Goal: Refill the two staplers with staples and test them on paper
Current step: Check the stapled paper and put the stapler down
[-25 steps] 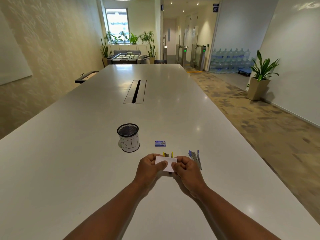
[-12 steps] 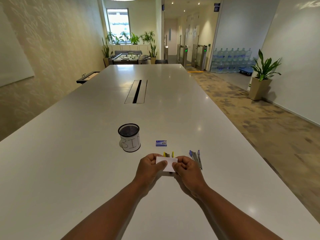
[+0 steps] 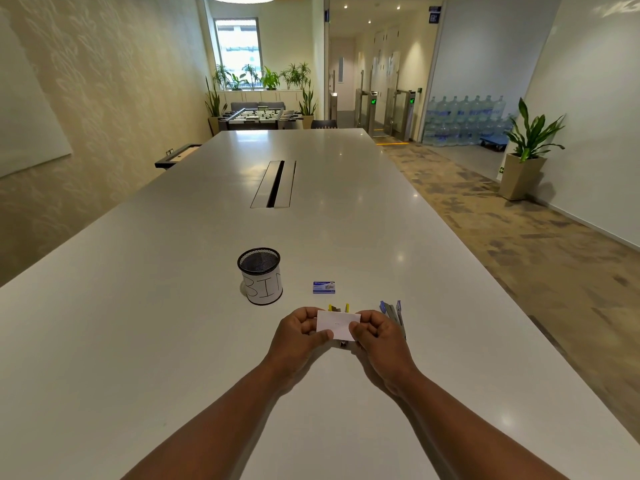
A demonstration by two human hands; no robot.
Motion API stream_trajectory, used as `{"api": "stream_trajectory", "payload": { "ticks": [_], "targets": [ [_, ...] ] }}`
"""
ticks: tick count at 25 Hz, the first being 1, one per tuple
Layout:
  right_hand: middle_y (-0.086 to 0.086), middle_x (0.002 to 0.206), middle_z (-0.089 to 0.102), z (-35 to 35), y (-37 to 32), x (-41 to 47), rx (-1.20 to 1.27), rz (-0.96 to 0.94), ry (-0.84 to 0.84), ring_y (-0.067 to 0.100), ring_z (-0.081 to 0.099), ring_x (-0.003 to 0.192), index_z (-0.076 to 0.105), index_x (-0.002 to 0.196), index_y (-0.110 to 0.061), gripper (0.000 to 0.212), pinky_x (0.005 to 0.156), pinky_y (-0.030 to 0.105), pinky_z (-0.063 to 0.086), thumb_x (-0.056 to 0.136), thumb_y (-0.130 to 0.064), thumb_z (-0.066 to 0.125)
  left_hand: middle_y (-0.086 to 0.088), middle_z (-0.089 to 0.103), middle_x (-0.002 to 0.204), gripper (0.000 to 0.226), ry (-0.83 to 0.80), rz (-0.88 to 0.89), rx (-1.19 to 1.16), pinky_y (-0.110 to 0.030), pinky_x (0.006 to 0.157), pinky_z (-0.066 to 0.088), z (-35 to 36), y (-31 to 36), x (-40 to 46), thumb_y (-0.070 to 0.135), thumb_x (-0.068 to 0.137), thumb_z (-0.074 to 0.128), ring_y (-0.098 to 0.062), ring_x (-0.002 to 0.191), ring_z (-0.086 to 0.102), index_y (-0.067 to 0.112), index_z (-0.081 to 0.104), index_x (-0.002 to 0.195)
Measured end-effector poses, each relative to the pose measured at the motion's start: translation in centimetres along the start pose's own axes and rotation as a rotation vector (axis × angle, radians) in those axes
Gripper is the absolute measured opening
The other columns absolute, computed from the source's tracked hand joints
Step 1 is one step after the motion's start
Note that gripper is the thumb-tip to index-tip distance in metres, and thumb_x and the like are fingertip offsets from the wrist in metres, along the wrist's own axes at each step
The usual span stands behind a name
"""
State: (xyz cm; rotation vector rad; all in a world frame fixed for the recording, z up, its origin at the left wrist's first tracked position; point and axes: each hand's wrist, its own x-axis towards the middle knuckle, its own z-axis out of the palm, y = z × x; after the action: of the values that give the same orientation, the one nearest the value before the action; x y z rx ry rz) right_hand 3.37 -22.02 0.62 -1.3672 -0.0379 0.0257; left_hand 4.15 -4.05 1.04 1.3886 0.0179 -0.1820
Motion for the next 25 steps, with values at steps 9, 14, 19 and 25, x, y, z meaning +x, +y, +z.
{"api": "stream_trajectory", "payload": {
  "ticks": [9,14,19,25],
  "targets": [
    [0.01,0.074,0.061,0.8,-4.1,0.2,-0.193,-0.072,0.062,0.017,0.057,0.068,0.067,0.101,-0.003,0.01,0.063,0.024,0.052,0.092,-0.001,0.068,-0.006,0.082,0.09,0.034,0.05,0.06,0.102,-0.02,0.062,0.057,0.1,3.3,0.2,0.007,0.086,0.079,-0.01,0.072,0.074,0.006,0.065,0.117],
    [0.01,0.077,0.069,2.6,-9.8,1.1,-0.206,-0.154,-0.012,0.011,0.065,0.069,0.072,0.1,-0.013,0.015,0.065,0.02,0.056,0.091,-0.001,0.07,-0.001,0.081,0.091,0.038,0.018,0.196,0.203,-0.024,0.067,0.056,1.0,9.0,0.1,0.01,0.082,0.083,-0.01,0.075,0.073,0.02,0.066,0.114],
    [0.001,0.079,0.076,3.7,-13.0,1.4,-0.295,-0.21,-0.049,0.009,0.07,0.071,0.072,0.104,-0.018,0.016,0.065,0.018,0.055,0.092,-0.008,0.072,0.005,0.08,0.102,0.042,0.049,0.273,0.217,-0.017,0.07,0.057,0.9,12.8,-0.7,0.012,0.082,0.084,-0.01,0.092,0.076,0.027,0.065,0.116],
    [0.018,0.084,0.07,5.0,-14.5,1.2,-0.395,-0.244,-0.093,0.012,0.067,0.069,0.067,0.101,-0.033,0.027,0.064,0.017,0.055,0.091,-0.008,0.073,0.001,0.077,0.104,0.044,0.116,0.316,0.288,-0.017,0.067,0.057,0.7,14.8,-1.8,0.012,0.084,0.082,-0.012,0.086,0.074,0.019,0.062,0.122]
  ]
}}
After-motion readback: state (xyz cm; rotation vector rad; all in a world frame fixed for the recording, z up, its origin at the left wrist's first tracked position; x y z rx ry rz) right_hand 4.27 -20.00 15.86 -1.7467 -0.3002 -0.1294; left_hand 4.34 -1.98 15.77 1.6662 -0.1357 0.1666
